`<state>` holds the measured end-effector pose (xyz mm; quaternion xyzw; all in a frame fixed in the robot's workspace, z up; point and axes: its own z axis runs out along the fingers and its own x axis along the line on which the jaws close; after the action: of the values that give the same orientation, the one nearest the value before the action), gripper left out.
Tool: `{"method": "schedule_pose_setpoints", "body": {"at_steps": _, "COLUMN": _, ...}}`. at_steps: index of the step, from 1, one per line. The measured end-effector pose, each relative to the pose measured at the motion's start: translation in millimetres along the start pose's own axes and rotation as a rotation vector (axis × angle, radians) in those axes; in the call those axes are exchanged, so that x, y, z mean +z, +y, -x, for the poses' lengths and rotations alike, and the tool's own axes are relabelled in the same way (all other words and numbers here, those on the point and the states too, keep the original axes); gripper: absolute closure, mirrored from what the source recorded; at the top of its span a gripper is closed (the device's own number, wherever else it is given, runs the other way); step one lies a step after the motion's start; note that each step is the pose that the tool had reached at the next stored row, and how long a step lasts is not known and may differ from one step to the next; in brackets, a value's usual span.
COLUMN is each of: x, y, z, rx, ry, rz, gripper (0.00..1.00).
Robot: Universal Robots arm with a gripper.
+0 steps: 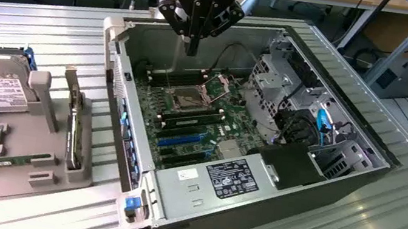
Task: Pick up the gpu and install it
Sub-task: 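Reach for the gpu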
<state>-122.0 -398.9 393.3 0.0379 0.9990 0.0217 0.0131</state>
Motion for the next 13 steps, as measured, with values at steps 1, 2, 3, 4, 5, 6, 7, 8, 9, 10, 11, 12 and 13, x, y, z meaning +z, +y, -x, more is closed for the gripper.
{"method": "schedule_pose_setpoints", "body": {"at_steps": 1, "x": 0.0, "y": 0.0, "z": 0.0, "rx": 0.000, "ry": 0.0000, "rz": 0.0000, "gripper": 0.89}}
{"method": "schedule_pose_setpoints", "body": {"at_steps": 2, "x": -0.1, "y": 0.0, "z": -0.4, "rx": 0.000, "ry": 0.0001, "rz": -0.0001, "gripper": 0.89}}
{"method": "schedule_pose_setpoints", "body": {"at_steps": 3, "x": -0.1, "y": 0.0, "z": -0.7, "rx": 0.000, "ry": 0.0001, "rz": -0.0001, "gripper": 0.89}}
{"method": "schedule_pose_setpoints", "body": {"at_steps": 4, "x": 0.0, "y": -0.1, "z": -0.8, "rx": 0.000, "ry": 0.0000, "rz": 0.0000, "gripper": 0.89}}
{"method": "schedule_pose_setpoints", "body": {"at_steps": 5, "x": 0.0, "y": -0.1, "z": -1.1, "rx": 0.000, "ry": 0.0000, "rz": 0.0000, "gripper": 0.89}}
{"method": "schedule_pose_setpoints", "body": {"at_steps": 6, "x": -0.1, "y": -0.1, "z": -1.3, "rx": 0.000, "ry": 0.0001, "rz": 0.0000, "gripper": 0.89}}
{"method": "schedule_pose_setpoints", "body": {"at_steps": 7, "x": 0.0, "y": -0.1, "z": -1.6, "rx": 0.000, "ry": 0.0000, "rz": 0.0000, "gripper": 0.89}}
{"method": "schedule_pose_setpoints", "body": {"at_steps": 8, "x": 0.0, "y": -0.1, "z": -1.9, "rx": 0.000, "ry": 0.0000, "rz": 0.0000, "gripper": 0.89}}
{"method": "schedule_pose_setpoints", "body": {"at_steps": 9, "x": -0.1, "y": -0.2, "z": -2.3, "rx": 0.000, "ry": 0.0000, "rz": 0.0000, "gripper": 0.89}}
{"method": "schedule_pose_setpoints", "body": {"at_steps": 10, "x": -0.1, "y": -0.2, "z": -3.2, "rx": 0.000, "ry": 0.0000, "rz": -0.0001, "gripper": 0.89}}
{"method": "schedule_pose_setpoints", "body": {"at_steps": 11, "x": -0.1, "y": -0.3, "z": -3.8, "rx": 0.000, "ry": 0.0000, "rz": 0.0000, "gripper": 0.89}}
{"method": "schedule_pose_setpoints", "body": {"at_steps": 12, "x": -0.1, "y": -0.3, "z": -4.5, "rx": 0.000, "ry": 0.0000, "rz": 0.0000, "gripper": 0.89}}
{"method": "schedule_pose_setpoints", "body": {"at_steps": 13, "x": -0.1, "y": -0.4, "z": -5.0, "rx": 0.000, "ry": 0.0000, "rz": 0.0000, "gripper": 0.89}}
